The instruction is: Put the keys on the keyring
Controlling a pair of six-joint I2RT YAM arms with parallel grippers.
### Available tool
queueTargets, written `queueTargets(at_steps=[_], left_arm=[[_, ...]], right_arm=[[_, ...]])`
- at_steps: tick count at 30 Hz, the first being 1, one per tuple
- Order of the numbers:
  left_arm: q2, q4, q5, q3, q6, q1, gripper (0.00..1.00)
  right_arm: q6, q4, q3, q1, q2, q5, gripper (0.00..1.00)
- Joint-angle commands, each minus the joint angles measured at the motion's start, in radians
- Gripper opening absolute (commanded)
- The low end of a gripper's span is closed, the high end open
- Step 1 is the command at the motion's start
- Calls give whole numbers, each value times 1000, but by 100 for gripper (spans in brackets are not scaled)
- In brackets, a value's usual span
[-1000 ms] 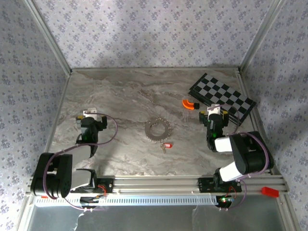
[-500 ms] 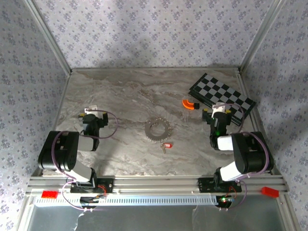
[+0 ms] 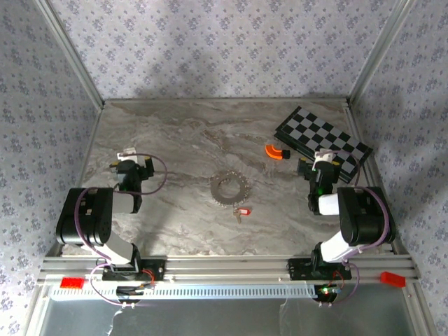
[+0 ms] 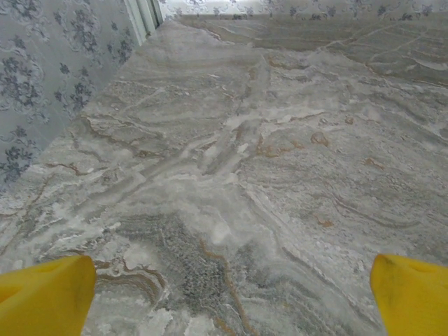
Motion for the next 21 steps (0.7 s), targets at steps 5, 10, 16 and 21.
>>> queueTargets(at_steps=[5,10,16,21], left_arm=[[-5,-3,16,18,-19,4,100],[-4,-3,16,18,-18,4,100],[-5,-3,15,18,-18,4,100],[-5,-4,16,18,-18,3,100]], right_arm=[[12,7,15,8,-1,7,100],[9,10,16,10,0,6,100],[9,7,17,10,0,4,100],[12,0,18,7,-1,-4,100]])
